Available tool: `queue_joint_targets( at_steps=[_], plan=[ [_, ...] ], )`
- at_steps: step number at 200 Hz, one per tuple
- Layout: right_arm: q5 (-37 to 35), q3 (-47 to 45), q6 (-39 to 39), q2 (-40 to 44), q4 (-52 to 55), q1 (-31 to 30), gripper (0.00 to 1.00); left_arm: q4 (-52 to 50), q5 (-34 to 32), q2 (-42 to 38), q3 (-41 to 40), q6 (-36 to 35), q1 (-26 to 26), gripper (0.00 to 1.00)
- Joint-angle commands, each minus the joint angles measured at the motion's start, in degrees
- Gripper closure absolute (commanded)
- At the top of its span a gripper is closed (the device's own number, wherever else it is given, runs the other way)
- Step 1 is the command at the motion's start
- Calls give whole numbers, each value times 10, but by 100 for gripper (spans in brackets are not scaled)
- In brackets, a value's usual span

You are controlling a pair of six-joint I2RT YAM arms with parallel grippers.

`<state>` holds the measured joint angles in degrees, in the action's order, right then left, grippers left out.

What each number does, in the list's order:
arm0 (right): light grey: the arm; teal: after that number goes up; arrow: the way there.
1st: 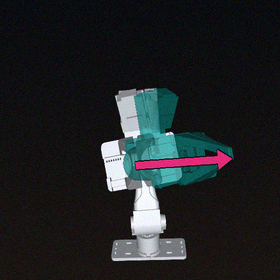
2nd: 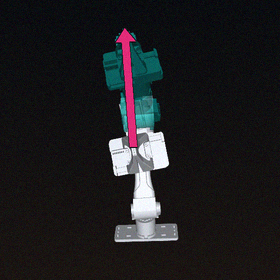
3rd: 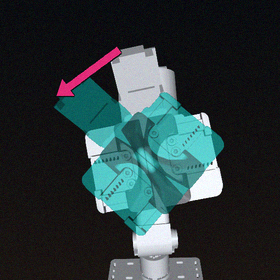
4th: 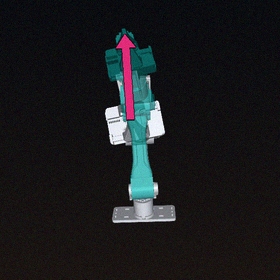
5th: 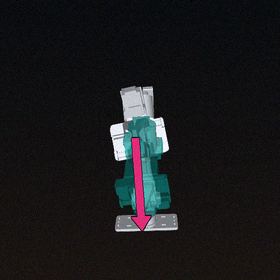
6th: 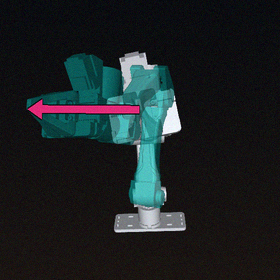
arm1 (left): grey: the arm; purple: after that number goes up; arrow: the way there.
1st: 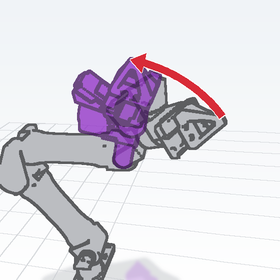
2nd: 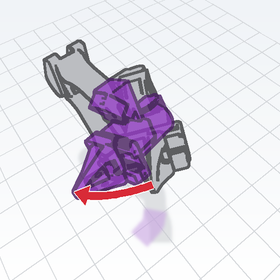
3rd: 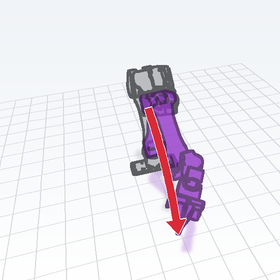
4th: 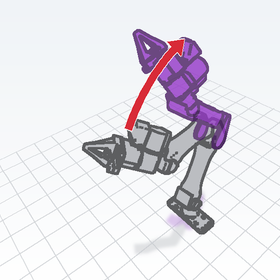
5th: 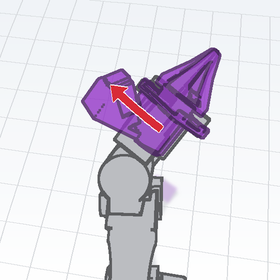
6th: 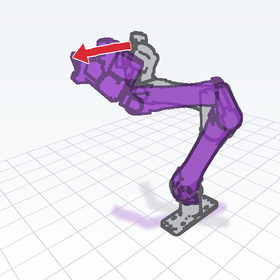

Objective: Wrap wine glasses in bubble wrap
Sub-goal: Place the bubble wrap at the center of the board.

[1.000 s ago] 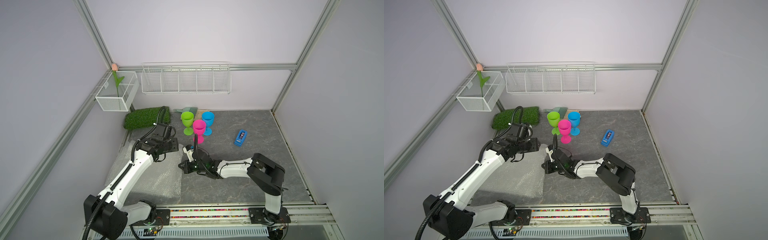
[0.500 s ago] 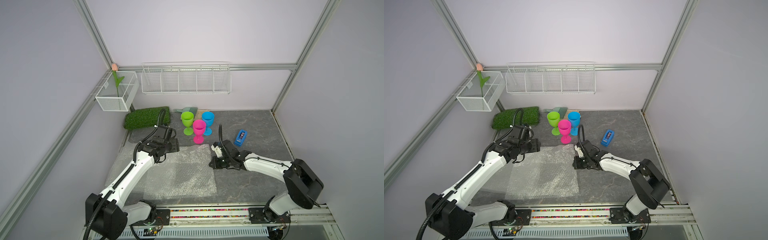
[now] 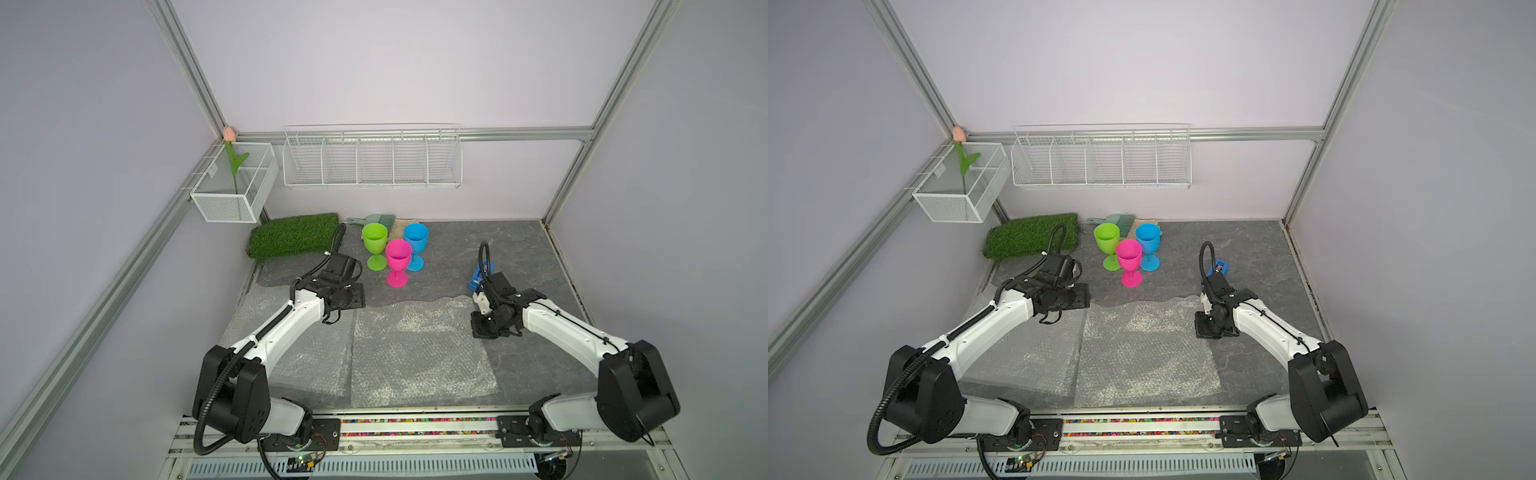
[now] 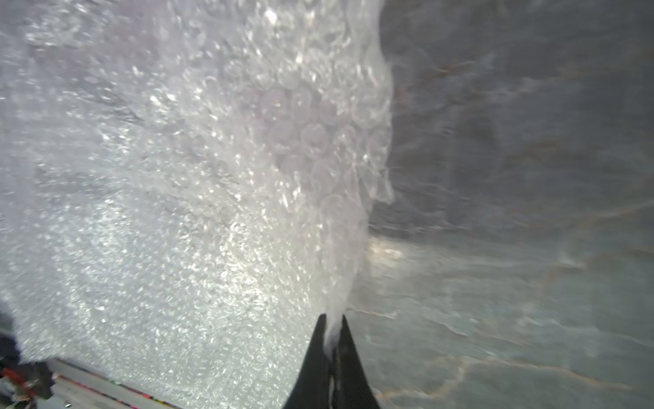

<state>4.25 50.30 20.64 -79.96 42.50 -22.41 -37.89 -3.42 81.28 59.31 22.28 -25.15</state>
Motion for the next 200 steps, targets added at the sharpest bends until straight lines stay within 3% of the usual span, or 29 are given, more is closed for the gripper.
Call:
queue_joint_targets(
  at_steps=[1,61,141,164,200],
  plan=[
    [-63,27,-31,-14,54,18,93,20,11,10,-8,14,-1,30],
    [-160,36,-30,-41,53,70,93,16,5,33,-12,7,-1,31],
    [-140,8,-3,-67,-12,103,93,7,22,59,-27,-1,-1,35],
    [-134,4,2,-67,-28,123,93,8,56,73,-31,-3,-1,38],
    [-102,-23,6,-61,-43,127,93,56,175,79,-46,24,-10,41]
  ],
)
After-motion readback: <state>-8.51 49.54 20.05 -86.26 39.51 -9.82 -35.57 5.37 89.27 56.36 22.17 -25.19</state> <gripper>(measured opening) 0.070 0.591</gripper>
